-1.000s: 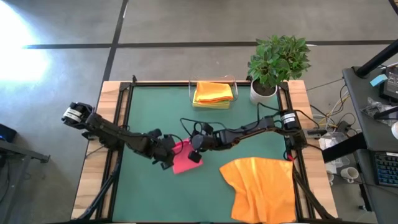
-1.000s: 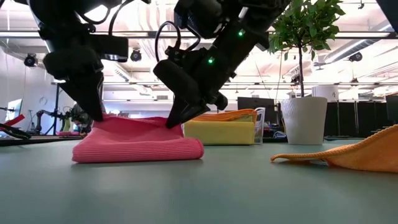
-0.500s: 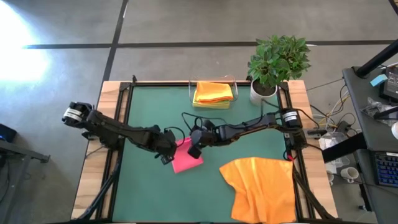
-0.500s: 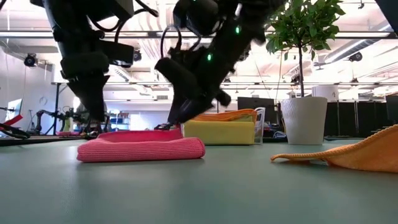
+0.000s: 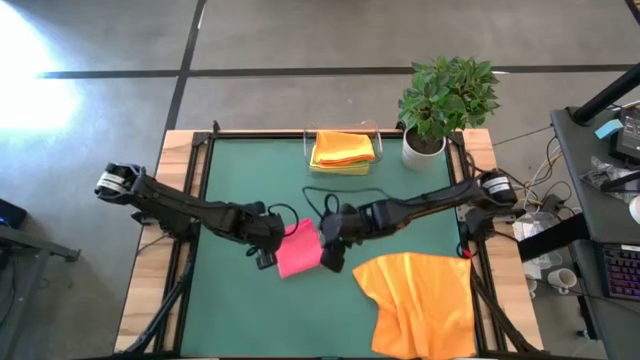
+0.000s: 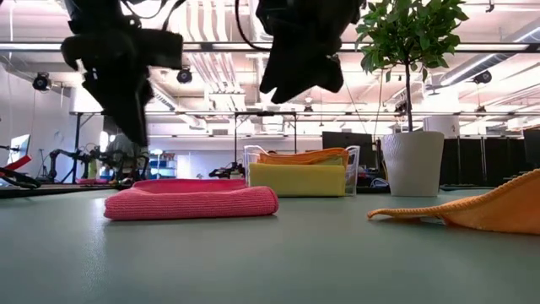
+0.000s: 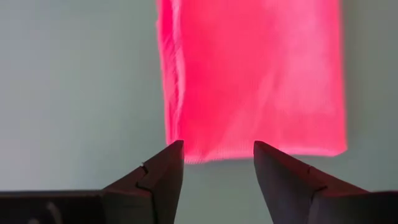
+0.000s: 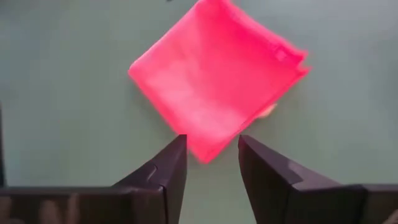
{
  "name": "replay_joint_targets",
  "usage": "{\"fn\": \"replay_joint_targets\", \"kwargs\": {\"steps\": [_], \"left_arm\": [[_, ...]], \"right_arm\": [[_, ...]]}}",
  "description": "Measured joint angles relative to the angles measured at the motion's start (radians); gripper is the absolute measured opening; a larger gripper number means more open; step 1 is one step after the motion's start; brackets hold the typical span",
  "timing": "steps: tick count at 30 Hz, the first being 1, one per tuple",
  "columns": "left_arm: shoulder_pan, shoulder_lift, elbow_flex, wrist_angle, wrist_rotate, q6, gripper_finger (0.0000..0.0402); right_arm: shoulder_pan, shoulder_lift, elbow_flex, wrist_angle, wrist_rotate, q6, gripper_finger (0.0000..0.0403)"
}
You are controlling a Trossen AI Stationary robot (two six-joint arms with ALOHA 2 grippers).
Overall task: Fold microfiber towels
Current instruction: Put the folded pink towel into the transparent bin
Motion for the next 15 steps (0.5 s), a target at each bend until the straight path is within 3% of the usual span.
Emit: {"fn": "replay_joint_targets", "kwargs": {"steps": [8, 12, 15], "left_arm": [[0.019, 0.013, -0.008, 0.138, -0.002, 0.191, 0.0167], [0.019, 0.018, -0.032, 0.149, 0.013, 0.271, 0.0125], [0.019, 0.018, -0.067, 0.173, 0.020, 0.319, 0.0081]], "right_arm": [[0.084, 0.103, -0.001, 0.127, 0.000, 0.170, 0.0071], [0.087, 0.152, -0.002, 0.130, 0.007, 0.313, 0.0019], [0.087, 0.175, -0.002, 0.155, 0.033, 0.391, 0.0012]]}}
